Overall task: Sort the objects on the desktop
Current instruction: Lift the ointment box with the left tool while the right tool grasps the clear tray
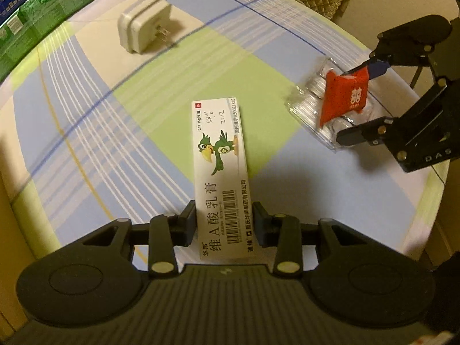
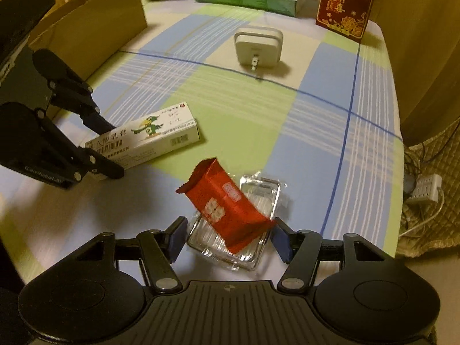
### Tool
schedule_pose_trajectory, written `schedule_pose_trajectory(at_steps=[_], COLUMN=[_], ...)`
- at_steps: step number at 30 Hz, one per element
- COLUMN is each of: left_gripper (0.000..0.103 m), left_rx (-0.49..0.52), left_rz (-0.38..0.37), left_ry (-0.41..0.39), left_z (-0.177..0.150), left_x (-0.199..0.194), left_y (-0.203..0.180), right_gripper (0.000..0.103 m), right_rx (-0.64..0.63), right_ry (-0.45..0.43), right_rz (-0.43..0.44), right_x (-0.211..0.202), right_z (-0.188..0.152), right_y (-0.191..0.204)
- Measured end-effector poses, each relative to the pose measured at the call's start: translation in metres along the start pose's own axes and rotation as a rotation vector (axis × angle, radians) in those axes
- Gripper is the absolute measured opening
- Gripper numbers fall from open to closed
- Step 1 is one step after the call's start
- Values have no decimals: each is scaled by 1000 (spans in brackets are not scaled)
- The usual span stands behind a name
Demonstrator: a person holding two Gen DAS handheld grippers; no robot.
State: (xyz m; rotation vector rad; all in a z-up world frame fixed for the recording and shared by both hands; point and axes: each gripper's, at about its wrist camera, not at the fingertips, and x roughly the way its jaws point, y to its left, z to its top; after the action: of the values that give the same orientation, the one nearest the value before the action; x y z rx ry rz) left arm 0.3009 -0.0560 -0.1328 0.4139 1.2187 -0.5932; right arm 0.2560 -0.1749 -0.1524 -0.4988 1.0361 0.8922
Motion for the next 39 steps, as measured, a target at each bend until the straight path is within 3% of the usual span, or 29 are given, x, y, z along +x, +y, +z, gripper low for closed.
schedule_pose_trajectory(at_steps=[2,11,18,22,25,26,35,36,37,38,39], left_gripper=[34,34,34,39,41,41,46,49,54,56,60], left_rx=[-23,-117,-210,-222,-227,-226,-250,-247,-247,-249,-250], left_rz=[4,67,98,104,104,103,76,74,71,70,67], left_ry=[-5,-87,-187,-228,-250,-254,-296,-296,-297,-299,-302], left_z=[-9,-54,-73,-78,-80,-80,-83,-83,-82,-82,-82], left_x=[-3,-22,-24,-22,-21,-21,-19,-19,-19,-19,-18], left_y=[-7,-27,-29,-31,-31,-31,-26,-27,-28,-28,-29], right_gripper=[67,68,67,56,32,28,28,30,44,77,90], right_rx=[13,54,86,53,59,62,27,20,13,11,13], right_ry=[-21,-172,-181,-169,-182,-188,-206,-211,-215,-219,-224], right_rz=[5,-21,-33,-50,-58,-60,-33,-37,-48,-60,-81], right_x=[-6,-36,-29,-24,-22,-22,-10,-11,-14,-16,-19], right_z=[-6,-16,-6,-4,-3,-1,22,22,20,17,12], right_y=[0,4,4,9,8,9,18,19,20,21,22])
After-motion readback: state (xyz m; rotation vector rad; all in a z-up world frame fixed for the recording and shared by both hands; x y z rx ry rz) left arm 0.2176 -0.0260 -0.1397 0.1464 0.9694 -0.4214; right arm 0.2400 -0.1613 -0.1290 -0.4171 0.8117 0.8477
